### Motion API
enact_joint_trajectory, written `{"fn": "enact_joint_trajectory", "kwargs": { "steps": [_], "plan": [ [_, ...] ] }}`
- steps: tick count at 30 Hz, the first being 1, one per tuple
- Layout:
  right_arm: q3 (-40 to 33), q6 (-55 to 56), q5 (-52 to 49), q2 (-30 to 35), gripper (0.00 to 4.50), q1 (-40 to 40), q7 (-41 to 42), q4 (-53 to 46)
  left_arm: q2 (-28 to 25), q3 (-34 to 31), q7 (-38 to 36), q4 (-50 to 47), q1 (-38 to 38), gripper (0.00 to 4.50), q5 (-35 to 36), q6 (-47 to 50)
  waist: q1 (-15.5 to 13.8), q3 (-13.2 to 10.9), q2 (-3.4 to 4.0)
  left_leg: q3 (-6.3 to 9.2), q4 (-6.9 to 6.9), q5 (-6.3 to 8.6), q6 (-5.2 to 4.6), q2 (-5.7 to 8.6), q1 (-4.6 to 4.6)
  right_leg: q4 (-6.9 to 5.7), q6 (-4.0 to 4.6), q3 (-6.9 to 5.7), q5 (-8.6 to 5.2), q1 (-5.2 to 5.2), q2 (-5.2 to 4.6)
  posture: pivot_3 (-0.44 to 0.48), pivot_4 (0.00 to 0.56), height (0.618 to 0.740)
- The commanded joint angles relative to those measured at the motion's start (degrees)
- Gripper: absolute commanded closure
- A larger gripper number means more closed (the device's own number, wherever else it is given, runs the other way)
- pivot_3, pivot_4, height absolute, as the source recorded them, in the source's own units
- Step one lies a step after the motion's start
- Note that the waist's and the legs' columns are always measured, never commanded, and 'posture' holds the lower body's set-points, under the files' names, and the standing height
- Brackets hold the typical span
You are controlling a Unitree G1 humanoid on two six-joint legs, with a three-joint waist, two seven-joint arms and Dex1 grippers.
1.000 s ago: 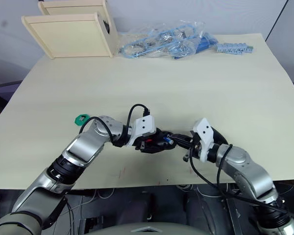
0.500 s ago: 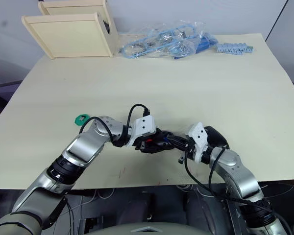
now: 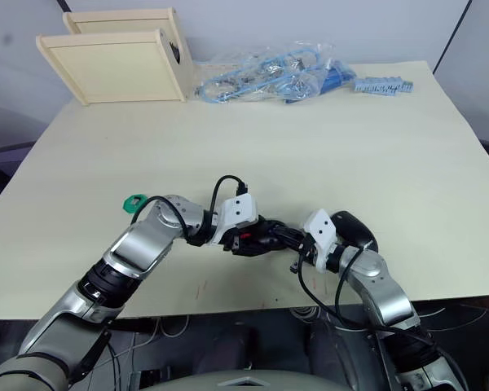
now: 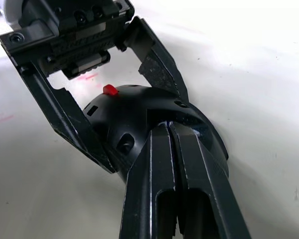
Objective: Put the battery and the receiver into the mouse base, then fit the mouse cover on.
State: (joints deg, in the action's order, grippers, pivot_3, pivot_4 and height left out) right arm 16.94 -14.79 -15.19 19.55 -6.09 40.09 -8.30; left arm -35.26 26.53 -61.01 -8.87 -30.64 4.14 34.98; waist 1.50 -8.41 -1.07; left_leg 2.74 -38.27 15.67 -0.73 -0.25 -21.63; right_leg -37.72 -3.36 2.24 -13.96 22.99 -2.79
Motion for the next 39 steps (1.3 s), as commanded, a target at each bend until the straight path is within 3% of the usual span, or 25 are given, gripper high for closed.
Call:
{"fn": "enact_joint_trajectory", "kwargs": {
  "steps": [1,8,18,20,24,29,30,39],
  "plan": [
    [1.44,-3.92,1.04,0.66,4.47,1.94,0.36,2.36,0.16,1.17,0.48,-0.29,0.82,1.56,-1.03,0.63,0.02,0.01,0.0,0.0,0.0,0.0,0.0,0.0,0.0,0.0,0.0,0.0,0.0,0.0,0.0,0.0,0.15,0.74],
    [-7.41,-3.45,-6.23,7.88,4.47,4.34,4.74,-13.56,0.4,-0.29,-0.92,0.39,0.83,1.56,1.12,0.63,-0.46,-0.19,0.22,0.02,-0.01,0.01,0.0,0.04,-0.15,0.07,-0.03,-0.06,-0.01,0.05,-0.06,0.0,0.15,0.74],
    [-16.88,-3.15,-13.66,14.55,4.47,12.92,9.63,-21.29,0.16,-0.55,-0.88,0.83,0.99,1.56,1.17,-0.27,-0.58,-0.25,0.2,0.01,-0.02,0.01,0.0,0.04,-0.22,0.06,-0.04,-0.04,-0.01,0.12,-0.06,0.0,0.15,0.74],
    [-20.06,-2.81,-15.29,15.65,3.93,15.68,10.25,-22.0,0.09,-0.66,-0.91,0.88,1.08,1.56,1.34,-0.59,-0.56,-0.26,0.18,0.02,-0.02,0.01,0.0,0.04,-0.22,0.05,-0.03,-0.06,-0.01,0.12,-0.05,0.0,0.15,0.74],
    [-27.23,0.03,-17.27,17.37,2.45,22.18,13.02,-22.09,-0.08,-0.96,-1.02,0.66,1.47,1.56,1.65,-1.13,-0.71,-0.27,0.17,0.0,-0.02,0.01,-0.01,0.03,-0.23,0.06,-0.04,-0.04,-0.02,0.12,-0.05,0.0,0.15,0.74],
    [-36.4,4.45,-19.57,19.02,0.25,31.7,19.27,-21.99,-0.57,-1.48,-1.22,0.24,2.17,1.56,1.82,-1.8,-0.54,-0.27,0.17,-0.03,0.0,0.01,-0.01,0.02,-0.2,0.05,-0.04,0.0,-0.02,0.12,-0.04,0.0,0.15,0.74],
    [-37.46,5.09,-19.69,19.23,0.02,33.15,20.34,-21.8,-0.59,-1.59,-1.26,0.18,2.26,1.56,1.9,-1.87,-0.5,-0.27,0.17,-0.04,0.0,0.02,-0.02,0.01,-0.2,0.06,-0.04,0.0,-0.02,0.12,-0.04,0.0,0.15,0.74],
    [-43.16,8.05,-22.25,18.71,0.02,39.04,26.56,-18.99,-0.51,-2.15,-1.24,0.64,2.43,1.56,2.34,-2.81,-0.52,-0.28,0.17,-0.1,0.0,0.02,-0.03,-0.02,-0.18,0.06,-0.04,0.06,-0.02,0.12,-0.02,0.0,0.15,0.74]
  ]
}}
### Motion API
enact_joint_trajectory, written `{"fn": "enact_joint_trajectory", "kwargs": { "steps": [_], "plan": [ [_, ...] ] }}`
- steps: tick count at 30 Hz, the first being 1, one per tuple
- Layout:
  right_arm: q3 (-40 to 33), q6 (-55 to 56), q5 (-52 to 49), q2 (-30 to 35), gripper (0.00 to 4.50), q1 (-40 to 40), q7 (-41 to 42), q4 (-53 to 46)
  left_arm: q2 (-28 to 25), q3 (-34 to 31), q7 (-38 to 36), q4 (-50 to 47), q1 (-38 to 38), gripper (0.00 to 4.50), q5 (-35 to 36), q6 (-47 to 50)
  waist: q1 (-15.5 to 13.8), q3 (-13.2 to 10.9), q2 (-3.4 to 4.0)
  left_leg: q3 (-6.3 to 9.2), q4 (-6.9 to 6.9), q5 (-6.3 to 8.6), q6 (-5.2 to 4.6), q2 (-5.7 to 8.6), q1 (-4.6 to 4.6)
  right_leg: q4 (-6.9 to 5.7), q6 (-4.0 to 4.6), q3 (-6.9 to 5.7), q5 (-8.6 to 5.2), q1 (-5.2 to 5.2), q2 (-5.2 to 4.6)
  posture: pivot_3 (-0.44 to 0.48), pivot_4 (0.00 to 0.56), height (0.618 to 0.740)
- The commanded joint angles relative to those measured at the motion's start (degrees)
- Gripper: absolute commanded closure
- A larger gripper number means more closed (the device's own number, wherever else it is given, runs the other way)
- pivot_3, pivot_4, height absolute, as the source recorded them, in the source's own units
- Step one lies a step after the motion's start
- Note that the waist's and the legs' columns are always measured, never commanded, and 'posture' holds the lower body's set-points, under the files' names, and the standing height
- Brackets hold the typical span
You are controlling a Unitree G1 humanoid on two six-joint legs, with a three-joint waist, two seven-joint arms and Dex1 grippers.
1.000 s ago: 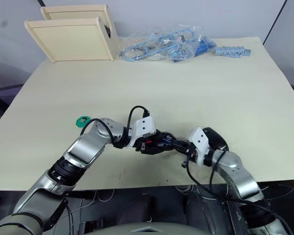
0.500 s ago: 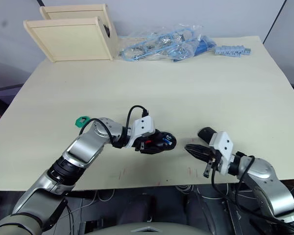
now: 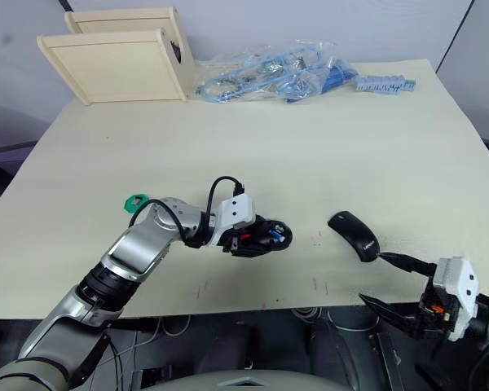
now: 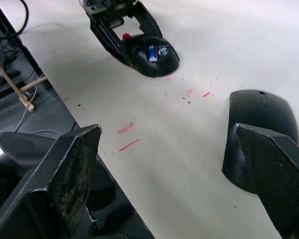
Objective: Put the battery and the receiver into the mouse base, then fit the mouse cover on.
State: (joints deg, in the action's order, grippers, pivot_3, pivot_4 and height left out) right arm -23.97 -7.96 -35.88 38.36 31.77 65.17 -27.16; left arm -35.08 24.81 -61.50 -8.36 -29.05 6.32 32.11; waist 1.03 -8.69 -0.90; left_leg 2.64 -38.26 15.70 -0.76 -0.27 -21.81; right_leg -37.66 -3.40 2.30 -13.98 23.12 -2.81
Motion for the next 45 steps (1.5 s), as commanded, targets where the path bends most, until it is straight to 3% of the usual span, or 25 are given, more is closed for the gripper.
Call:
{"fn": "enact_joint_trajectory", "kwargs": {
  "steps": [1,13,14,15,21,24,28,33,40,45],
  "plan": [
    [-2.41,1.33,-1.49,-0.2,0.02,1.87,1.93,0.32,-0.74,-0.46,-0.76,0.24,0.82,1.56,0.18,-0.04,-0.09,0.0,0.0,0.0,0.0,0.0,0.0,0.0,-0.01,0.0,0.0,0.0,0.0,0.0,0.0,0.0,0.15,0.74],
    [-3.83,1.98,-1.99,-2.01,0.02,2.59,0.71,0.41,-1.41,-2.12,-1.2,0.52,1.34,1.56,1.46,-2.16,-0.07,-0.01,0.0,-0.04,0.0,0.0,0.0,-0.01,0.0,0.01,0.0,0.02,0.0,0.0,0.0,0.0,0.15,0.74],
    [-3.9,2.07,-1.96,-1.96,0.0,2.45,0.77,0.64,-1.52,-2.33,-1.31,0.4,1.38,0.55,1.48,-2.32,-0.07,-0.01,0.01,-0.05,0.0,0.0,0.0,-0.01,0.0,0.0,0.0,0.02,0.0,0.0,-0.01,0.0,0.15,0.74],
    [-3.99,2.25,-1.87,-1.95,0.0,2.38,0.91,0.95,-1.43,-2.82,-1.29,0.24,1.5,0.21,1.68,-2.84,-0.08,-0.02,0.01,-0.05,0.0,0.0,0.0,-0.01,0.0,0.01,0.0,0.02,0.0,0.0,-0.01,0.0,0.15,0.74],
    [-4.8,3.9,-1.99,-2.01,0.0,2.5,2.98,3.82,-2.21,-8.07,-0.92,-3.59,3.88,0.05,5.31,-2.42,-0.4,-0.08,-0.01,-0.05,-0.01,0.01,0.0,0.0,-0.05,0.05,-0.01,-0.01,0.0,0.0,-0.04,0.0,0.15,0.74],
    [-5.33,3.93,-3.36,-2.72,0.0,1.54,3.25,5.41,-3.78,-15.02,-0.5,-7.99,8.77,0.05,10.66,-0.01,-0.12,-0.15,0.0,-0.05,0.0,0.01,0.0,-0.05,-0.03,0.05,0.0,0.02,0.0,0.01,-0.04,0.0,0.15,0.74],
    [-3.84,8.84,3.1,-3.79,0.0,-0.77,0.29,5.96,-7.88,-24.92,-0.54,-11.6,18.36,0.05,14.28,-1.59,0.29,-0.22,0.07,-0.15,0.03,0.02,-0.01,-0.15,0.05,0.01,0.02,0.11,0.0,0.02,0.0,0.0,0.15,0.74],
    [-2.41,9.94,1.75,-4.82,0.0,-3.86,1.06,7.82,-8.12,-33.57,1.39,-13.62,25.8,0.05,19.54,-0.07,-0.6,-0.37,0.16,-0.13,0.02,0.02,-0.01,-0.13,-0.02,0.06,-0.02,0.04,-0.01,0.02,-0.16,0.0,0.15,0.74],
    [-1.68,8.74,-4.76,-0.52,0.0,-7.56,13.87,13.86,-6.04,-45.1,3.89,-13.2,34.29,0.05,26.16,-1.23,-0.39,-0.43,0.17,-0.18,0.03,0.02,-0.01,-0.12,0.01,0.04,-0.06,0.07,-0.04,0.02,-0.28,0.0,0.15,0.74],
    [-2.63,10.82,-5.24,2.29,0.0,-14.32,18.36,20.57,-6.38,-52.67,2.95,-7.43,37.8,0.05,28.76,-2.16,-0.21,-0.45,0.16,-0.21,0.03,0.02,-0.01,-0.14,0.05,0.04,-0.04,0.07,-0.05,0.01,-0.19,0.0,0.15,0.74]
  ]
}}
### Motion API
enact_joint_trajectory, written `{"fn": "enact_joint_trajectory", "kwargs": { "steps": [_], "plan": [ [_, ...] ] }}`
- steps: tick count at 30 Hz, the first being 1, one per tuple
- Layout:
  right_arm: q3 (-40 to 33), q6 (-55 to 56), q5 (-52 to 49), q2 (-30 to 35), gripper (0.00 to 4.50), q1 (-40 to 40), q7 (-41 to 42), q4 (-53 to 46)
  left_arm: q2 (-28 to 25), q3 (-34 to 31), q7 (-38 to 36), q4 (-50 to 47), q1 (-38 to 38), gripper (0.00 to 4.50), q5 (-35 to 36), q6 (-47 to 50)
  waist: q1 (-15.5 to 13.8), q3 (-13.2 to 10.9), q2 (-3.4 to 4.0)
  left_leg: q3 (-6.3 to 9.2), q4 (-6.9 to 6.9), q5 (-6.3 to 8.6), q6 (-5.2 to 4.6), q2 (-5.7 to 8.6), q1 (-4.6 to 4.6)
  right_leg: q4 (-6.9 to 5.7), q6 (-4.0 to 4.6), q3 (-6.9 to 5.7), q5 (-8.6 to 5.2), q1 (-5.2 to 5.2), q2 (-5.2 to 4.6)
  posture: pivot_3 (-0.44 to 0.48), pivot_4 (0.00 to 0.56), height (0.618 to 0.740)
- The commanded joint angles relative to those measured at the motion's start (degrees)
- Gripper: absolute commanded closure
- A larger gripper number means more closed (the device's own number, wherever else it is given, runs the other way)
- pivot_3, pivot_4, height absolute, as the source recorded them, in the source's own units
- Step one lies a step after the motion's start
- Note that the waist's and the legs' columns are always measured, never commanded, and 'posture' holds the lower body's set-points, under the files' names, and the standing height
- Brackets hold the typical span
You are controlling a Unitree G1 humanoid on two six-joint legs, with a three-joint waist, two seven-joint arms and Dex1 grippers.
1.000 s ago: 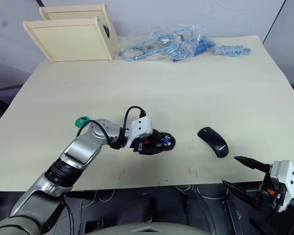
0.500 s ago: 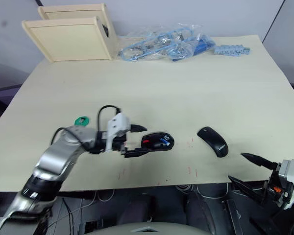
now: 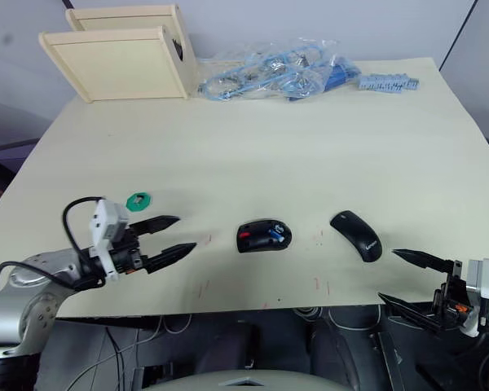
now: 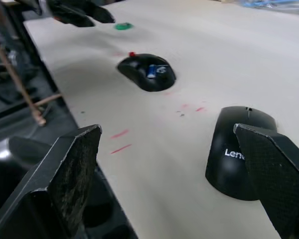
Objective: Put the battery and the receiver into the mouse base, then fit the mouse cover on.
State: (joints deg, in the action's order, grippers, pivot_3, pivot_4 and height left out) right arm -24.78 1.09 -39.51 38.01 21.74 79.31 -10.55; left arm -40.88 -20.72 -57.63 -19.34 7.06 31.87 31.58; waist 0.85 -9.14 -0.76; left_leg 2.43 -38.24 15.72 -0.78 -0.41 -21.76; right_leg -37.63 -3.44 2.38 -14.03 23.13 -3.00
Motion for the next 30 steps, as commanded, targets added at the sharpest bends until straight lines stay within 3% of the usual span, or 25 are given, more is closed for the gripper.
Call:
{"fn": "enact_joint_trajectory", "kwargs": {
  "steps": [1,14,30],
  "plan": [
    [-1.98,2.01,-1.83,2.98,0.0,-5.35,5.0,4.9,-0.64,-8.03,-1.19,4.54,2.04,0.05,3.15,-2.19,-0.07,-0.01,0.01,-0.02,0.0,0.0,0.0,0.02,0.0,0.0,0.0,0.0,0.0,0.0,0.0,0.0,0.15,0.74],
    [-1.02,-1.93,-3.72,6.34,0.0,-18.32,9.4,12.05,-2.54,-15.51,3.1,11.74,1.73,0.05,5.68,0.99,-0.1,-0.08,-0.07,-0.3,-0.01,0.0,0.0,0.02,-0.02,-0.02,-0.01,-0.01,0.02,0.0,-0.03,0.0,0.15,0.74],
    [-3.39,-2.8,-5.01,3.77,0.0,-14.42,7.77,8.51,-3.46,-14.83,6.92,16.53,-2.18,0.05,5.05,1.98,0.01,-0.1,-0.08,-0.27,0.0,0.0,0.01,0.01,0.01,-0.06,-0.01,0.0,0.02,0.01,-0.08,0.0,0.15,0.74]
  ]
}}
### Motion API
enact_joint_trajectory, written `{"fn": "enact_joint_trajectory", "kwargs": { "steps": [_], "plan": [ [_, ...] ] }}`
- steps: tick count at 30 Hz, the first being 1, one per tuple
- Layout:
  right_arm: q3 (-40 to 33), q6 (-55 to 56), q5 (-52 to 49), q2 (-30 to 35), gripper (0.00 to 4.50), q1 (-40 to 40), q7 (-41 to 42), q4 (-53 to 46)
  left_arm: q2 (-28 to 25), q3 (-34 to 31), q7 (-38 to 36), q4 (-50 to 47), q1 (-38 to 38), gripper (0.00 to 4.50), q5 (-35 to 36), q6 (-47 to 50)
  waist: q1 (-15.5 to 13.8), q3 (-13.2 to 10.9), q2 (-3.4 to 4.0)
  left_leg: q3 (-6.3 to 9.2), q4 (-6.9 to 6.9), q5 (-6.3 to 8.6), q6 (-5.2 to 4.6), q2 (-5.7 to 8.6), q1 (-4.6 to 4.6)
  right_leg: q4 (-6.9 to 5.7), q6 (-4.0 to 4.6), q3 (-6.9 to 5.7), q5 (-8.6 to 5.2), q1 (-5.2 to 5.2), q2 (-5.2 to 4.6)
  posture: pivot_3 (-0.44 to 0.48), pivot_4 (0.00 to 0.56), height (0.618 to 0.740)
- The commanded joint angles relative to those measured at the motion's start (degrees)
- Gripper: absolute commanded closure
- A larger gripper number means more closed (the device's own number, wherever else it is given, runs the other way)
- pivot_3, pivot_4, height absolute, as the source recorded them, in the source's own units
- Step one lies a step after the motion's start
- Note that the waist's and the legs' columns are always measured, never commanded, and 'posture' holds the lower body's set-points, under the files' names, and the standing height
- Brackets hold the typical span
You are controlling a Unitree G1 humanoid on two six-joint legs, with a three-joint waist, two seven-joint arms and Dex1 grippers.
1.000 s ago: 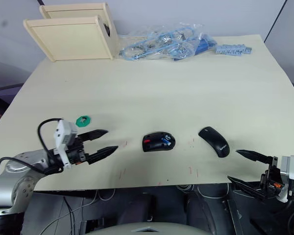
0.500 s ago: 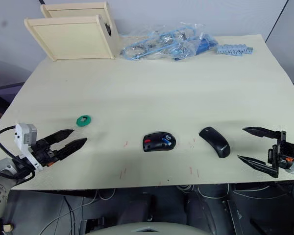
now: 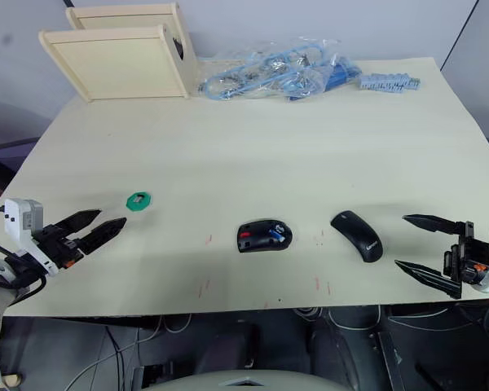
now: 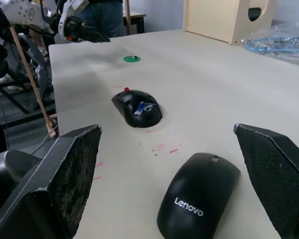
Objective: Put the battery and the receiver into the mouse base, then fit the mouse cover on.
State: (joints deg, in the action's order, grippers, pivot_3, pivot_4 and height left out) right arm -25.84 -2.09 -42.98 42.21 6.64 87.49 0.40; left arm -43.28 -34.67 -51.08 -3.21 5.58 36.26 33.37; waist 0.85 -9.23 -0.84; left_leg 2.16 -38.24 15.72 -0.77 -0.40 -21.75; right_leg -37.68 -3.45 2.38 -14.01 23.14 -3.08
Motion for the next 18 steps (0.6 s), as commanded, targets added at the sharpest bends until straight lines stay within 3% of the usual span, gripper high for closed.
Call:
{"fn": "enact_joint_trajectory", "kwargs": {
  "steps": [1,8,12,18],
  "plan": [
    [-2.3,0.45,-1.59,-0.65,0.0,1.05,-0.61,-2.83,-1.25,-0.63,0.47,0.85,-1.03,0.05,0.42,0.3,-0.04,0.0,0.0,0.0,0.01,0.0,0.0,0.0,0.0,0.0,0.0,0.0,0.0,0.0,0.01,0.0,0.15,0.74],
    [-1.42,0.24,-1.78,-1.85,0.0,1.49,-2.01,-5.09,-2.7,-0.21,2.27,6.04,-5.07,0.05,-0.98,0.58,-0.06,-0.02,-0.03,0.0,0.0,0.0,0.0,0.02,-0.02,0.0,0.0,-0.04,0.0,0.0,0.02,0.0,0.15,0.74],
    [-1.08,0.1,-1.71,-2.3,0.0,1.09,-2.32,-5.55,-3.36,1.44,2.65,8.35,-6.25,1.5,-3.09,-0.77,-0.05,-0.02,-0.03,0.0,0.0,0.0,0.0,0.02,-0.01,0.01,0.0,-0.01,0.0,0.0,0.0,0.0,0.15,0.74],
    [-0.9,0.43,-1.45,-2.58,0.0,1.02,-2.21,-5.15,-3.74,4.74,1.77,12.44,-9.98,1.5,-5.71,-3.31,-0.15,-0.02,-0.04,-0.01,0.0,0.0,0.01,0.02,-0.03,0.01,0.0,-0.03,0.0,0.01,-0.01,0.0,0.15,0.74]
  ]
}}
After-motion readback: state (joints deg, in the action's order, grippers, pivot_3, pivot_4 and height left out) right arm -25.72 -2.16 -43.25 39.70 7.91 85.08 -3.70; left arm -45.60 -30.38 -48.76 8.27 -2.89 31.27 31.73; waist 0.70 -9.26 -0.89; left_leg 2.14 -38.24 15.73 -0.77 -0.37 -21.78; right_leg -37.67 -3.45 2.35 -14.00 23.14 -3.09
